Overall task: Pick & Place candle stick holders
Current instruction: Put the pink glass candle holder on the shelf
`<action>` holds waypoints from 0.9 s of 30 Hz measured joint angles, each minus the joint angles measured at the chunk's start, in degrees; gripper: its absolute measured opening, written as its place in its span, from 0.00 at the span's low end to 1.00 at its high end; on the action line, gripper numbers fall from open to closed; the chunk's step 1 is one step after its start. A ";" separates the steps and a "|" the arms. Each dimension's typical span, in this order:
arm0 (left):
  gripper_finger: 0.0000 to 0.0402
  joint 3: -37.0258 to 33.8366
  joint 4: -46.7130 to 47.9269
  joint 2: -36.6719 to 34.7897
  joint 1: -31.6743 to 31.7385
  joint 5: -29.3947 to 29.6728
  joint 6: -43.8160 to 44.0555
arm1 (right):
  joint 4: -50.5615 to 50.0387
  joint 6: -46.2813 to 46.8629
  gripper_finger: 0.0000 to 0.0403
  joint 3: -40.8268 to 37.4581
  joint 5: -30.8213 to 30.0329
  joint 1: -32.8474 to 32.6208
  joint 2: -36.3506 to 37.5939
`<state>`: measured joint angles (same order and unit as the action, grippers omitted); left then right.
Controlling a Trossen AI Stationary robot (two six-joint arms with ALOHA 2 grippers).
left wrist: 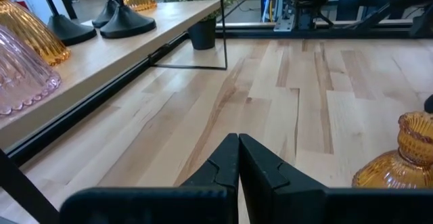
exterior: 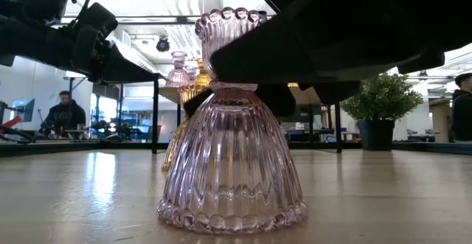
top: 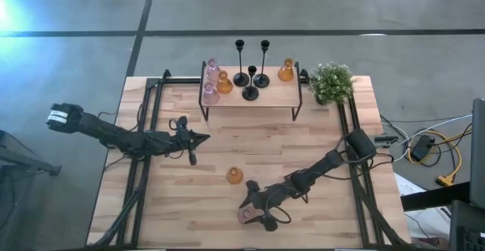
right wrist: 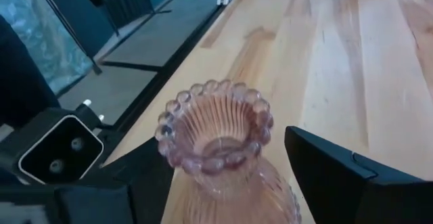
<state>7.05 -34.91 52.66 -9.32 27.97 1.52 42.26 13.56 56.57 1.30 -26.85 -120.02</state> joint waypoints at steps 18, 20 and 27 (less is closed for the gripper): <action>0.03 0.00 0.78 0.00 0.01 0.00 0.00 | 5.36 7.09 0.31 1.19 -0.01 0.38 -0.87; 0.03 0.00 0.78 0.00 0.00 0.00 0.00 | 6.57 8.09 0.31 1.12 -0.04 0.44 -0.69; 0.03 0.00 0.82 -0.02 0.00 0.00 -0.01 | 5.85 9.29 0.31 -0.57 -4.83 0.60 4.25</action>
<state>7.05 -34.09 52.64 -9.32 27.97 1.51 48.11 22.85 55.99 -3.53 -26.26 -115.78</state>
